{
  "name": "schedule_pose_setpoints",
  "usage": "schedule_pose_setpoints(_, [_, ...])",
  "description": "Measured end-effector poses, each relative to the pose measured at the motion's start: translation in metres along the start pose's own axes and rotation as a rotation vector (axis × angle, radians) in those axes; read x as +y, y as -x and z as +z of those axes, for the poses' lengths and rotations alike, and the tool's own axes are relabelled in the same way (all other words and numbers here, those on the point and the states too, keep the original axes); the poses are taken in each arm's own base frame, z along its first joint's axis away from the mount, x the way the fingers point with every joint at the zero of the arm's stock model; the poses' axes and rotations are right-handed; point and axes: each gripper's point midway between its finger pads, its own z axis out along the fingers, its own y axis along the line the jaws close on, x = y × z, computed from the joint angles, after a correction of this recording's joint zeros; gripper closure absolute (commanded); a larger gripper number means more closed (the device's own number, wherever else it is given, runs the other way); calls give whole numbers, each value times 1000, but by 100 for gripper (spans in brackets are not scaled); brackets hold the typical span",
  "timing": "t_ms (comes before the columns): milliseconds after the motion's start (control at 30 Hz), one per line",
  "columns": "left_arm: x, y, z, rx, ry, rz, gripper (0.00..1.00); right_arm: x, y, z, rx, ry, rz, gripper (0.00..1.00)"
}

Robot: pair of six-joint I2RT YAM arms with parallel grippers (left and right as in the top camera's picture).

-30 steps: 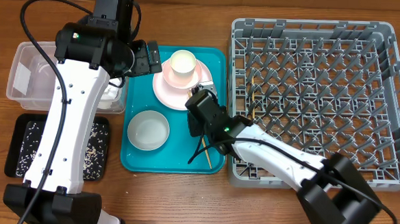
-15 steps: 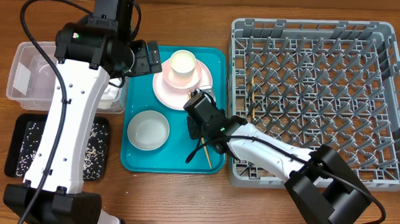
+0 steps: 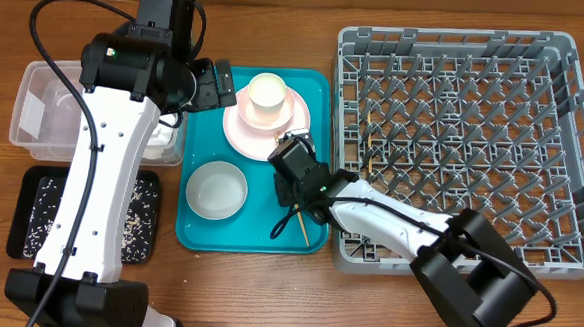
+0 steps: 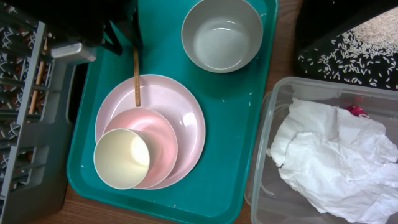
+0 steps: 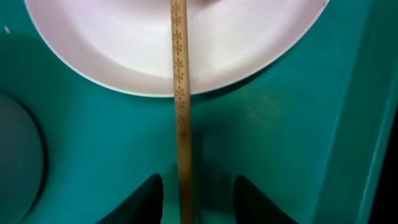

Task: Sort waste into correct bins and load items into the dishwasher
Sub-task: 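Lift the second chopstick and drop it into the dish rack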

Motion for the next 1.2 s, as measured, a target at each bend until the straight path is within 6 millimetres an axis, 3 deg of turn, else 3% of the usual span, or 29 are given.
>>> schedule_pose_setpoints(167, [0, 0, 0, 0, 0, 0, 0, 3, -5, 8, 18, 15, -2, 79])
schedule_pose_setpoints(400, [0, 0, 0, 0, 0, 0, 0, 5, -6, 10, 22, 27, 0, 81])
schedule_pose_setpoints(633, [0, 0, 0, 0, 0, 0, 0, 6, -7, 9, 26, 33, -1, 93])
schedule_pose_setpoints(800, [0, 0, 0, 0, 0, 0, 0, 7, -5, 5, 24, 39, 0, 96])
schedule_pose_setpoints(1000, [0, 0, 0, 0, 0, 0, 0, 16, 23, -34, -66, 90, 6, 96])
schedule_pose_setpoints(1133, [0, 0, 0, 0, 0, 0, 0, 19, 57, -90, -199, 135, -27, 96])
schedule_pose_setpoints(1200, [0, 0, 0, 0, 0, 0, 0, 11, 67, -114, -246, 123, -40, 96])
